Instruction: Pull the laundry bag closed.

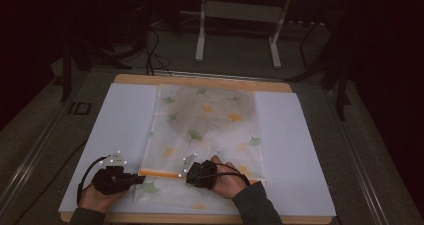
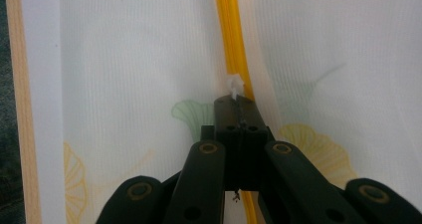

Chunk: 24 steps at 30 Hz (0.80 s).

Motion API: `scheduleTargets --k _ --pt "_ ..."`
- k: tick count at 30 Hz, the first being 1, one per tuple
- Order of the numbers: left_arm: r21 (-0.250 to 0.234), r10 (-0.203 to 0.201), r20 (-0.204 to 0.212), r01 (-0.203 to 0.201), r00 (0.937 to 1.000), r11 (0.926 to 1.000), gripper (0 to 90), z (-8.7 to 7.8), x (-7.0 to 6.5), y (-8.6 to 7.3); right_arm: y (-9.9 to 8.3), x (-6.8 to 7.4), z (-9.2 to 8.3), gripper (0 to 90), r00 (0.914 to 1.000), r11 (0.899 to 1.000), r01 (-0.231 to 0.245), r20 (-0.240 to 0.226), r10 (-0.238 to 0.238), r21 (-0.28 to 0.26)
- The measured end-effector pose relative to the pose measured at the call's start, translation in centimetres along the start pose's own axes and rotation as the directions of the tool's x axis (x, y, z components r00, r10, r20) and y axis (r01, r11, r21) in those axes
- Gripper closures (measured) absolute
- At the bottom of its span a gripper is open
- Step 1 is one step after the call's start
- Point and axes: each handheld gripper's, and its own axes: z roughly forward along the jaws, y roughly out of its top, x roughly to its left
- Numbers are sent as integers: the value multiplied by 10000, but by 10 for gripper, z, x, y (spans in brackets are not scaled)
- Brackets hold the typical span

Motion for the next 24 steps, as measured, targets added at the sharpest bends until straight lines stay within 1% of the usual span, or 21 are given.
scheduleTargets --k 3,4,6,9,12,14,24 --pt "-2 8 0 -8 10000 10000 875 0 0 0 -3 0 -1 900 9999 9999 -99 24 100 -17" --pt "-5 10 -7 -10 10000 10000 875 0 0 0 -4 0 -1 900 10000 10000 -57 25 57 -50" --pt "-2 5 1 -5 10000 10000 875 0 0 0 -5 1 -2 900 9998 9998 -172 30 172 -21" --pt "-11 4 -10 -4 10000 10000 875 0 0 0 -7 0 -3 900 9999 9999 -153 42 153 -18" --pt "-43 -2 -27 2 10000 10000 876 -1 0 0 -11 0 -5 900 9996 9996 -267 54 268 -34" --pt "-31 0 -27 0 10000 10000 876 -1 0 0 -12 -1 -5 900 9997 9997 -222 75 222 -46" --pt "-46 -8 -30 8 10000 10000 876 -1 1 0 -21 -1 -9 900 9991 9992 -396 120 396 10"
